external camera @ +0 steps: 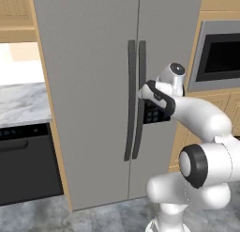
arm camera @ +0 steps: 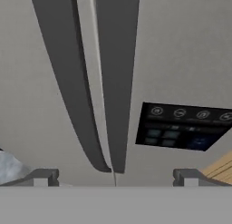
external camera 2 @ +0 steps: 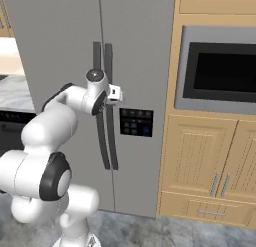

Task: Open the freezer door, pick up the ice cube tray from the freezer, and place it on the dining counter.

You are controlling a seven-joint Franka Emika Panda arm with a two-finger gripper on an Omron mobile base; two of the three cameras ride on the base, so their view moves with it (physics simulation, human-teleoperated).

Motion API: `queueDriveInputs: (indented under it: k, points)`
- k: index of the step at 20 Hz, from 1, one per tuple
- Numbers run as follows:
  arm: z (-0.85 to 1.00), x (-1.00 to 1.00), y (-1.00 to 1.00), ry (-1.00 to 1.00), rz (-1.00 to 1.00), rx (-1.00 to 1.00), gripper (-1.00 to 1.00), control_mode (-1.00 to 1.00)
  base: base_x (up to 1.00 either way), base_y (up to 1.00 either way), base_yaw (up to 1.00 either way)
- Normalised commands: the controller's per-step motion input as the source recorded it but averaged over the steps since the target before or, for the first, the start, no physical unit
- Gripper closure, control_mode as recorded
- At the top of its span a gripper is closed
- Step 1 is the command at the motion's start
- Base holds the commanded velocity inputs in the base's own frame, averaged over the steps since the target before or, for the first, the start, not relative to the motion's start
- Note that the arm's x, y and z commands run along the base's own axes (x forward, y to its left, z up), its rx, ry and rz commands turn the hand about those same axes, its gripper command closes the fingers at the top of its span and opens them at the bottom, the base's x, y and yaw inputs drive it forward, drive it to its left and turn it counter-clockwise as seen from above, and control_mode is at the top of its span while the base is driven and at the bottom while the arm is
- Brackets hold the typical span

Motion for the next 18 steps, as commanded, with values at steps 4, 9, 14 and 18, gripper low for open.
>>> queueDriveInputs:
  k: [4,9,14,18]
  points:
    - [-0.25,0.41,-0.09,-0.02,0.0,0.01,-1.0,-1.0,0.0,0.0,0.0]
    - [-0.25,0.45,-0.01,-0.03,0.0,0.0,-1.0,-1.0,0.0,0.0,0.0]
    - [-0.23,0.47,0.0,-0.06,0.0,0.0,-1.0,-1.0,0.0,0.0,0.0]
    - [-0.22,0.47,0.0,-0.06,0.0,0.0,-1.0,-1.0,0.0,0.0,0.0]
